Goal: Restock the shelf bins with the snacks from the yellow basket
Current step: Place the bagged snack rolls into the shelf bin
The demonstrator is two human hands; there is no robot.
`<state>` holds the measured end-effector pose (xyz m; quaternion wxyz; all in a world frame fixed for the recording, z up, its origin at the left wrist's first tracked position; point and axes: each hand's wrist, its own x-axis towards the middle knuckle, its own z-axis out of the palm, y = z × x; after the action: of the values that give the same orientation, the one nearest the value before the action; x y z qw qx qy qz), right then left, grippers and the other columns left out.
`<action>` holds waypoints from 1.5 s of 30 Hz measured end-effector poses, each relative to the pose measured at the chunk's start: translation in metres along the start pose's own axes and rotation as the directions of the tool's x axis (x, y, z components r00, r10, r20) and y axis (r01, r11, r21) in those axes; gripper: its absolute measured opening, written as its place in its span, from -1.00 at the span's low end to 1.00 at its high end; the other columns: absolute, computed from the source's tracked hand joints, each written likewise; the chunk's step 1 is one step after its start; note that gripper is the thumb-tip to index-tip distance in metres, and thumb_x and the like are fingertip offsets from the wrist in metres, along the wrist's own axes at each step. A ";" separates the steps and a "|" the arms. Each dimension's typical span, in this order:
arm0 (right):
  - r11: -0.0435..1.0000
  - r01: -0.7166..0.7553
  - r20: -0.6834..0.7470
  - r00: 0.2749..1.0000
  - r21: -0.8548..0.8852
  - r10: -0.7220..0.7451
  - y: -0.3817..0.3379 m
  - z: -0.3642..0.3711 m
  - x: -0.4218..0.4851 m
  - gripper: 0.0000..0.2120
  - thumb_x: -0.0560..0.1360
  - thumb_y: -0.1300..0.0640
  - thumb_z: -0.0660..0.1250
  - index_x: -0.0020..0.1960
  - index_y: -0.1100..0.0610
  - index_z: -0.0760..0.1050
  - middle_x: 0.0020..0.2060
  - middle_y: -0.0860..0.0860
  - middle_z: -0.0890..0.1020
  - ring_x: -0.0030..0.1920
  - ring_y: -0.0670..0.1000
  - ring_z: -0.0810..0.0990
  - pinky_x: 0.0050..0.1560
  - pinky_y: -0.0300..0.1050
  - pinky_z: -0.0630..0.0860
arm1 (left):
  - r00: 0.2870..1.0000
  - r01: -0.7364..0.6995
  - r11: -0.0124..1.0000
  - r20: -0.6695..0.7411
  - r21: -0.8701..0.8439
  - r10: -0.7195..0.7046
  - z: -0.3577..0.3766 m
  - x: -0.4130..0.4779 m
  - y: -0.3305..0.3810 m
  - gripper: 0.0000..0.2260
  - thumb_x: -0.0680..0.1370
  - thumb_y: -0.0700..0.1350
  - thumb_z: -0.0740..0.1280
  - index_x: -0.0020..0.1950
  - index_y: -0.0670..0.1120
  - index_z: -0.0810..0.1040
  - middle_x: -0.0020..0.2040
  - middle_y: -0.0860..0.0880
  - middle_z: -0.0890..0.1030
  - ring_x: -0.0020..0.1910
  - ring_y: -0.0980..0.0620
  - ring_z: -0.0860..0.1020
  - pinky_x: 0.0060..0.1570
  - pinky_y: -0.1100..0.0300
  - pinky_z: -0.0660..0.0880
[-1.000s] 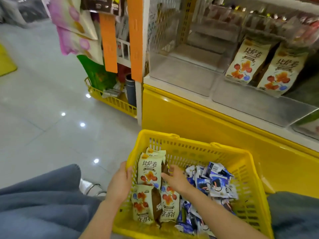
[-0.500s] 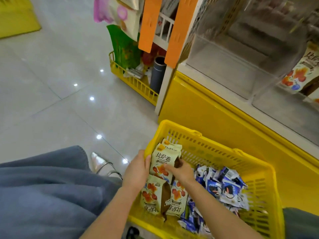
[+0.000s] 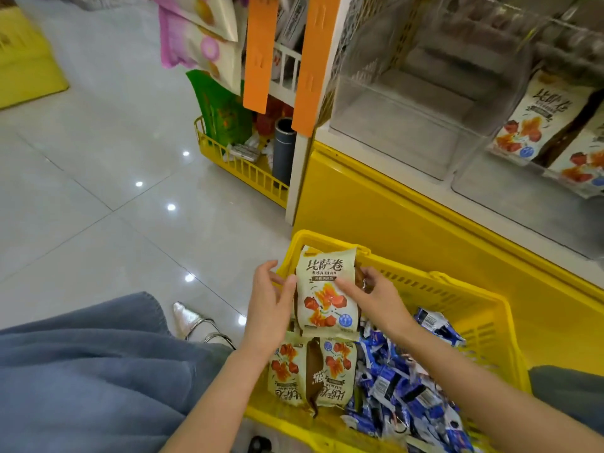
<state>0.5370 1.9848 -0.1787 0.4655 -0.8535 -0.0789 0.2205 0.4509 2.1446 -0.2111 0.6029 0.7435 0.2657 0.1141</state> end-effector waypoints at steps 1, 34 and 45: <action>1.000 -0.005 0.036 0.999 0.021 0.004 -0.001 -0.004 -0.005 -0.35 0.25 -0.32 0.31 0.19 0.06 0.41 0.04 -0.11 0.59 0.05 -0.07 0.60 0.04 -0.19 0.56 | 0.992 0.082 0.984 0.112 -0.158 -0.065 0.000 -0.002 0.007 -0.54 0.50 0.16 0.23 0.34 0.13 0.16 0.03 0.17 0.40 -0.03 0.22 0.51 -0.29 0.48 0.43; 0.963 -0.265 0.305 0.914 -0.055 0.269 0.102 0.048 -0.032 -0.63 0.54 0.00 0.28 0.28 0.12 0.36 -0.01 -0.07 0.58 -0.09 -0.07 0.59 -0.12 -0.25 0.55 | 0.959 0.263 0.864 0.013 -0.429 -0.285 -0.018 0.007 0.008 -0.62 0.34 -0.02 0.51 -0.01 0.13 0.37 0.01 0.00 0.62 -0.14 0.05 0.67 -0.27 0.13 0.61; 0.852 -0.503 0.438 0.804 0.143 0.402 0.110 0.037 -0.035 -0.16 0.30 -0.22 0.40 0.45 0.10 0.20 0.36 0.03 0.41 0.32 0.02 0.41 0.39 0.04 0.30 | 0.960 0.266 0.886 0.022 -0.381 -0.279 -0.007 0.003 0.003 -0.65 0.35 -0.04 0.51 -0.04 0.13 0.38 -0.09 0.09 0.61 -0.25 0.16 0.66 -0.42 0.31 0.53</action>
<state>0.4816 1.9399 -0.2771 0.4778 -0.7192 0.0659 0.5002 0.4503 2.1514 -0.2074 0.7409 0.5658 0.3503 0.0903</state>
